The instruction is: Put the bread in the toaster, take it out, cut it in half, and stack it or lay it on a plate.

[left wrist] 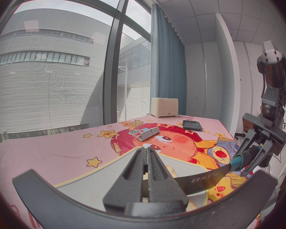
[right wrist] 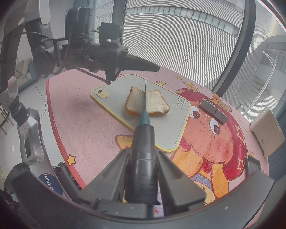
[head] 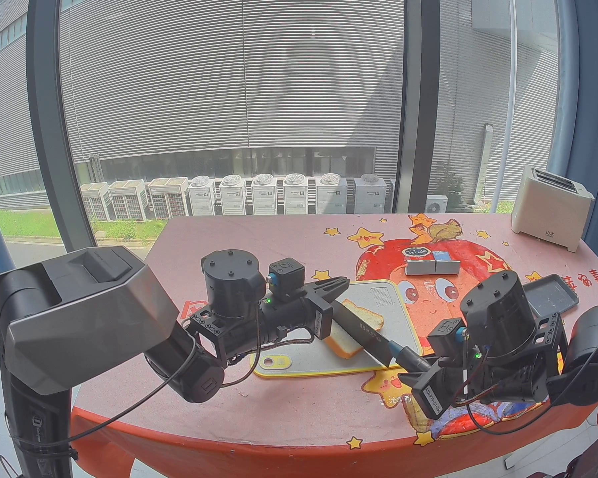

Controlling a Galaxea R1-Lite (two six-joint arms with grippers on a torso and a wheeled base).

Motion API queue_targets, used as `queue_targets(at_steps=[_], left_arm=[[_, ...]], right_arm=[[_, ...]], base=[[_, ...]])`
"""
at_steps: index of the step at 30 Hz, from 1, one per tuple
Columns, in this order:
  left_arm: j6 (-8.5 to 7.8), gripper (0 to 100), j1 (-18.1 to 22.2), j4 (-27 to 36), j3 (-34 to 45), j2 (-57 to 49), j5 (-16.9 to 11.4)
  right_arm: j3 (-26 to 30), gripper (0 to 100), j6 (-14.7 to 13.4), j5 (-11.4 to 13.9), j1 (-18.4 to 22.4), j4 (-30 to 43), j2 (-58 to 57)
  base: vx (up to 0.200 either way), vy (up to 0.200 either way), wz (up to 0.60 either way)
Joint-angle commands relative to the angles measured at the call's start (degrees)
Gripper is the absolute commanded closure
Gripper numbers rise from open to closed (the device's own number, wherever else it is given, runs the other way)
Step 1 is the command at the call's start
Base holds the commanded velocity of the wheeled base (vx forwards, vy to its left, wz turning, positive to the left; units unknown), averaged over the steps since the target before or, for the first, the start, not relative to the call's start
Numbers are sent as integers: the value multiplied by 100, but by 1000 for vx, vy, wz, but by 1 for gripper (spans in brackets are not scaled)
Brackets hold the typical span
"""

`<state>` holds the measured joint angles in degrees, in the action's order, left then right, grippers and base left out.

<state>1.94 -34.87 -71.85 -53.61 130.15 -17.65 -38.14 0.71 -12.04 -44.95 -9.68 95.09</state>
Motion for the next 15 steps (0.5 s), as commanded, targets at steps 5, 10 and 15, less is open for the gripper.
queue_targets(at_steps=[5, 10, 15], left_arm=[[-27, 100, -82, -13, 35, 151, -1], [-27, 100, -73, -22, 35, 318, -1], [-36, 100, -82, -13, 44, 362, -1]], right_arm=[[-53, 100, 0, 0, 30, -8, 1], [-70, 100, -9, 0, 56, -8, 10], [-70, 100, -9, 0, 56, -8, 1]], base=[[0, 0, 0], [0, 0, 0], [0, 0, 0]])
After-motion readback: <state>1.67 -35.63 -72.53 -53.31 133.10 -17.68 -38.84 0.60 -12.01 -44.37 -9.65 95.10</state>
